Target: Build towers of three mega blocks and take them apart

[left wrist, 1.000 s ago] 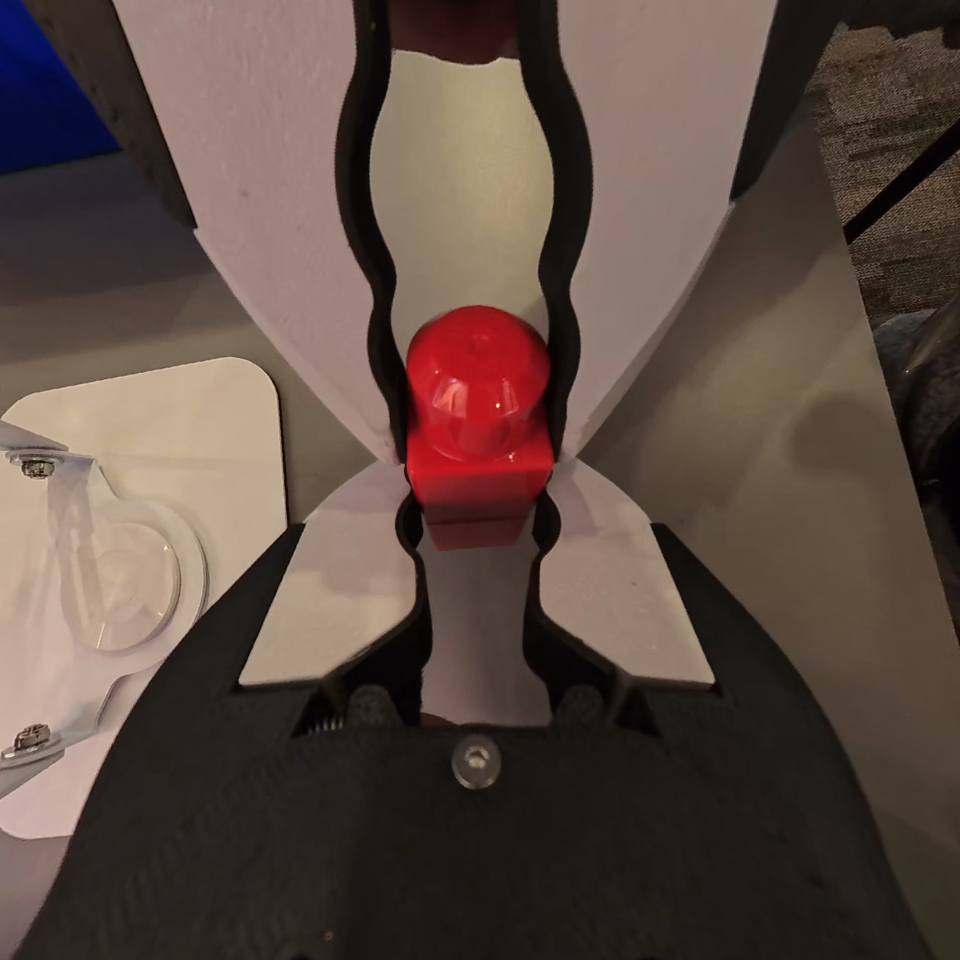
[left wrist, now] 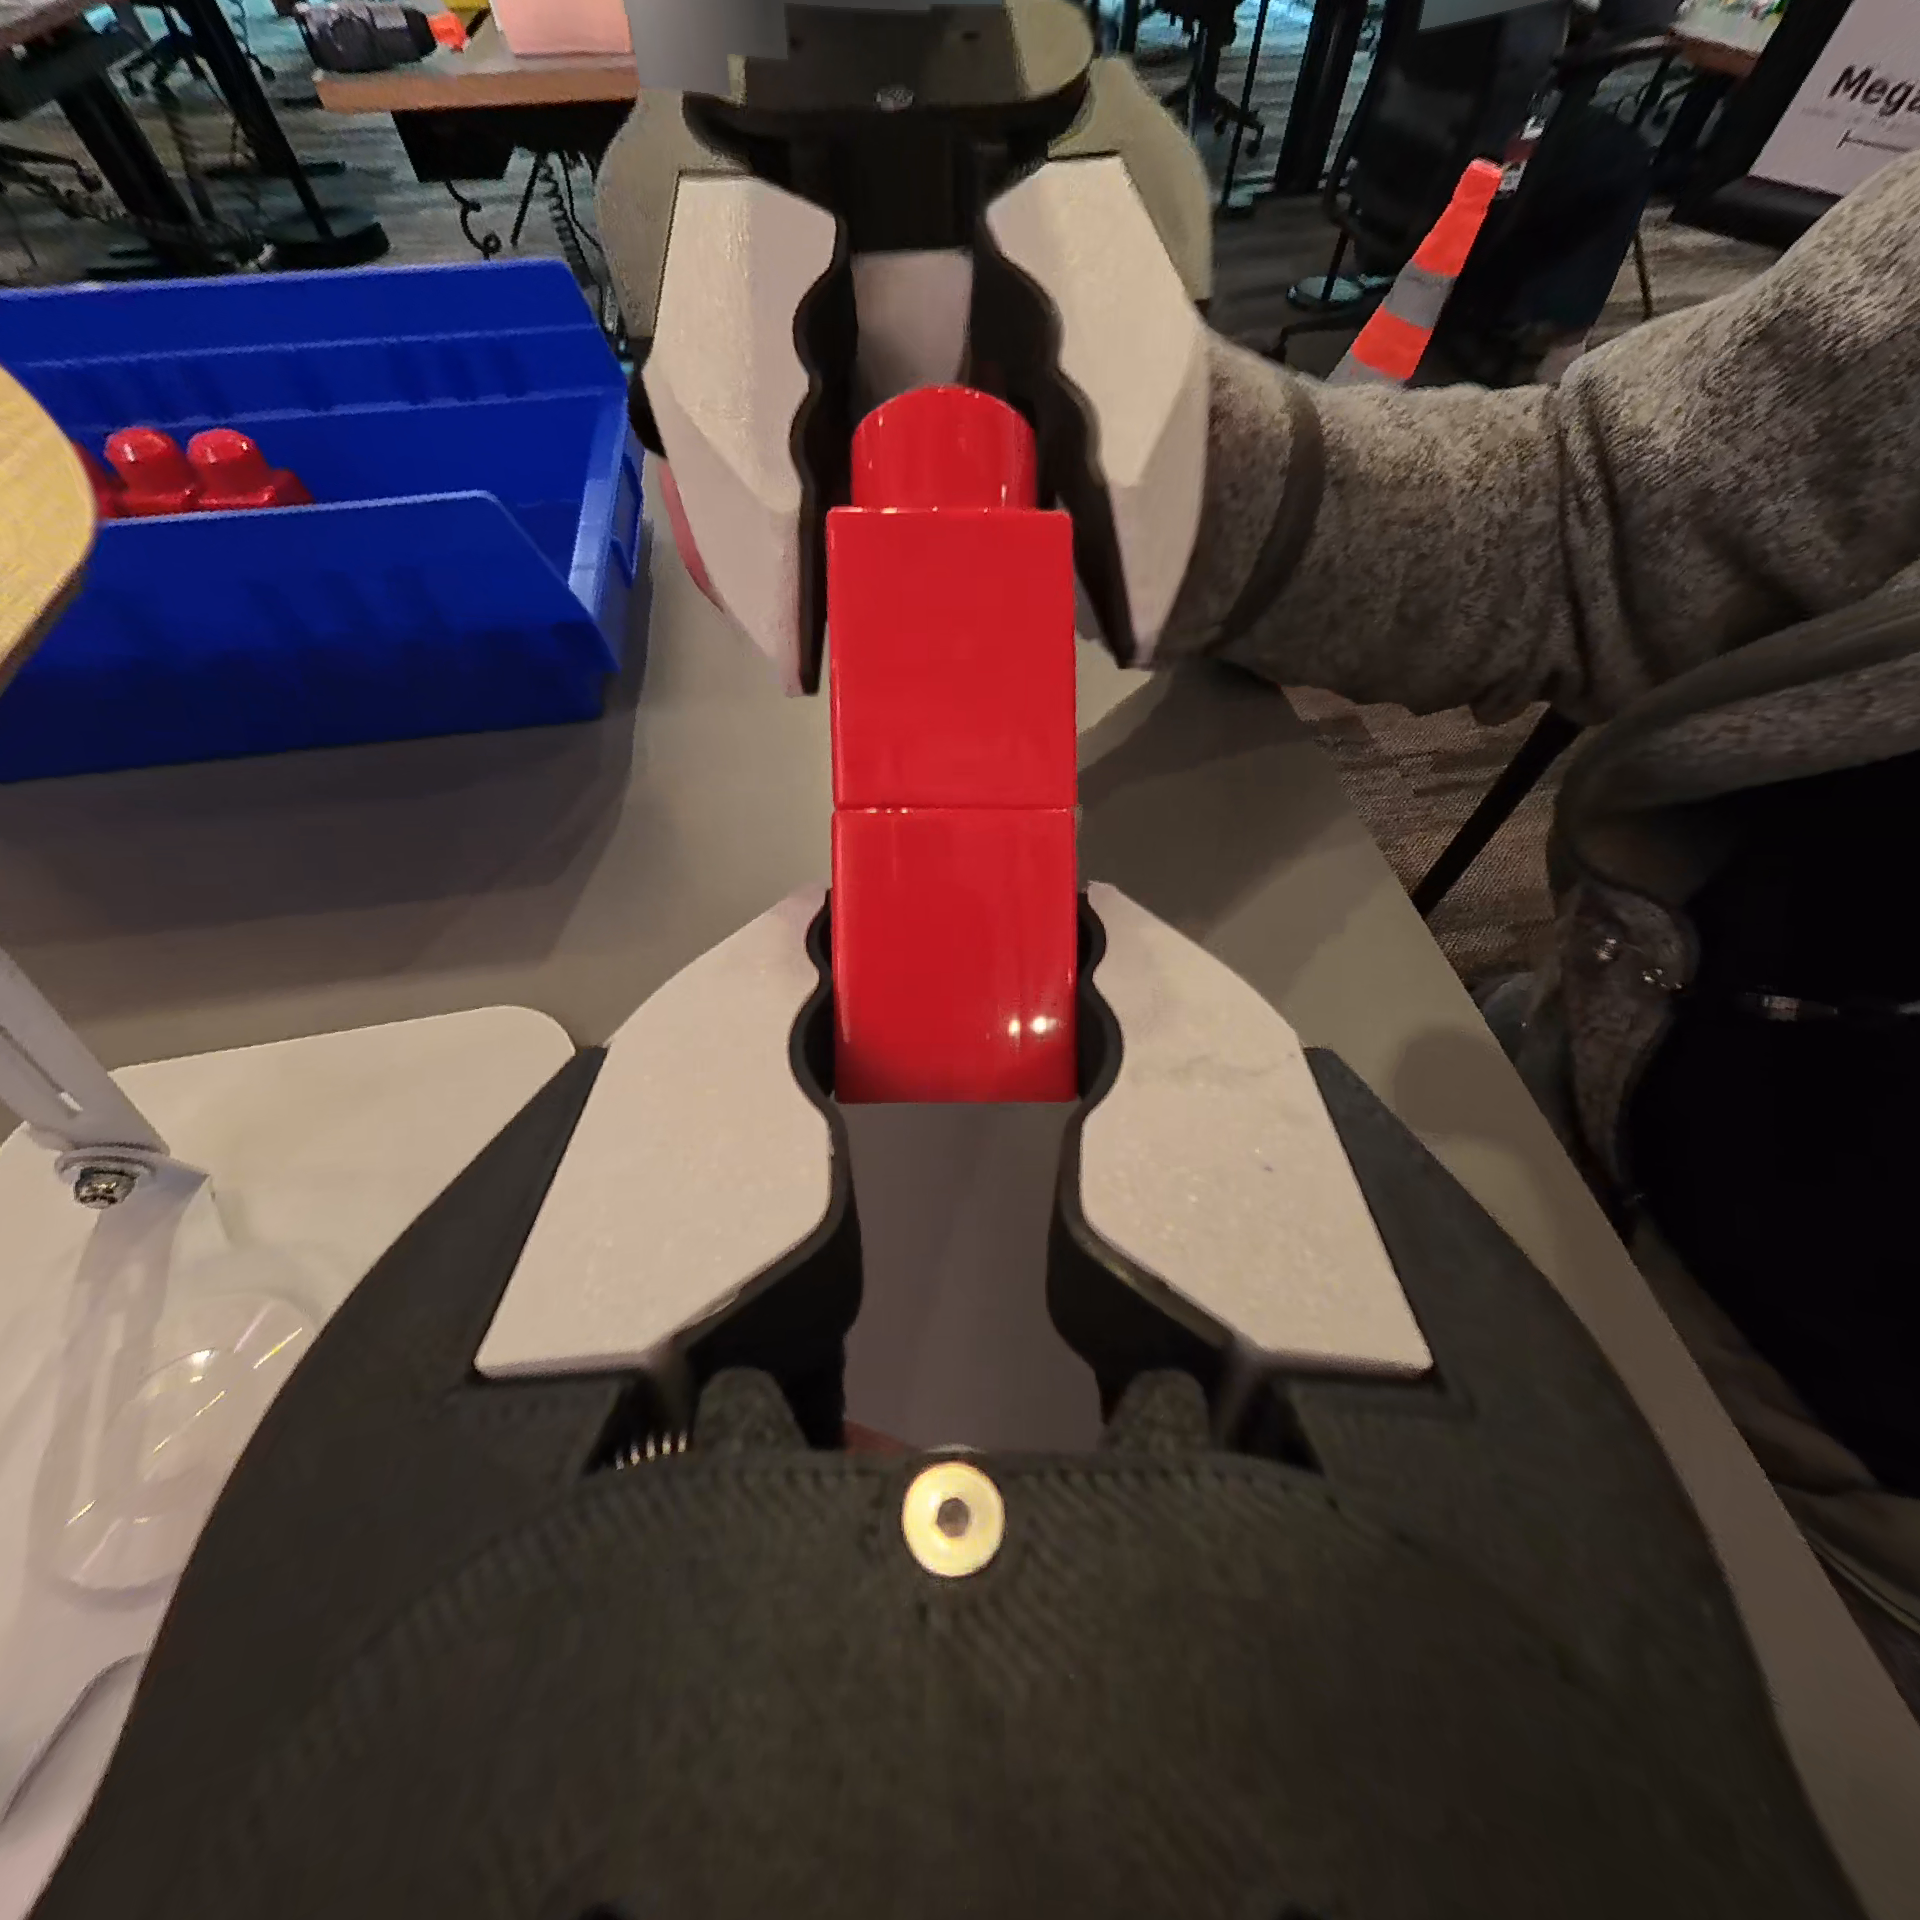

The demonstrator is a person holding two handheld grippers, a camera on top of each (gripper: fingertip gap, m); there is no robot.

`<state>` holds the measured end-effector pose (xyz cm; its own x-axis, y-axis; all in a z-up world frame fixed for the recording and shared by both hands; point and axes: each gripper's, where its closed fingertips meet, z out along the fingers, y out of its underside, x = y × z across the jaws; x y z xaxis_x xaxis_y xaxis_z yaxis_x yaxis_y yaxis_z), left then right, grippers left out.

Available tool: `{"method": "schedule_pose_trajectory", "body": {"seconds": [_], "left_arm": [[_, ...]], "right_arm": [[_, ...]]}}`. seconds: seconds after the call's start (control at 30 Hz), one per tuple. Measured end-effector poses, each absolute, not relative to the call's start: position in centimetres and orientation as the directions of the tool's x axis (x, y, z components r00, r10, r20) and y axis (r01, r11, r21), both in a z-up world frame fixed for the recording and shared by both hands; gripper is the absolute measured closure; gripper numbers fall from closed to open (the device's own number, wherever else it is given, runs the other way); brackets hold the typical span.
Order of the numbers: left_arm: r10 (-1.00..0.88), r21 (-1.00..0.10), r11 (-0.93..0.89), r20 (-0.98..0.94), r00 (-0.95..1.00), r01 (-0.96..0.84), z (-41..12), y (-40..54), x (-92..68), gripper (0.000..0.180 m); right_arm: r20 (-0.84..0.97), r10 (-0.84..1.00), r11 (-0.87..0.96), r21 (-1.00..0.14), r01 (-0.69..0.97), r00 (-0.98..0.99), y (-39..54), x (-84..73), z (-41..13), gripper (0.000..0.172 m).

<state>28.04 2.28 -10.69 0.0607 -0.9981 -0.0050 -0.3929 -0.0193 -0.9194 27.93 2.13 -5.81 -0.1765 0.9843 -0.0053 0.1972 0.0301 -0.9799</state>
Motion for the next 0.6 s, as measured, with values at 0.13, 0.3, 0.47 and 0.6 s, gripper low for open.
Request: {"method": "schedule_pose_trajectory", "body": {"seconds": [0.13, 0.3, 0.47, 0.6], "left_arm": [[-0.998, -0.900, -0.009, -0.017, 0.056, -0.436, -11.4, 2.1, 28.4, 0.140], [-0.998, -0.895, -0.012, -0.018, 0.063, -0.445, -11.6, 2.2, 28.3, 0.140], [-0.998, -0.894, 0.010, -0.039, 0.057, -0.449, -11.6, 2.2, 28.3, 0.140], [-0.997, -0.883, 0.028, -0.060, 0.054, -0.469, -11.7, 2.1, 28.1, 0.140]], "right_arm": [[0.039, 0.982, 0.096, -0.946, 0.310, -0.187, 1.5, 27.1, -7.1, 0.126], [0.086, 0.984, 0.138, -0.923, 0.358, -0.159, 2.0, 26.9, -7.8, 0.135], [0.103, 0.983, 0.153, -0.922, 0.356, -0.154, 2.0, 26.9, -7.8, 0.135], [0.118, 0.980, 0.168, -0.924, 0.342, -0.163, 1.8, 27.5, -7.3, 0.135]]}}
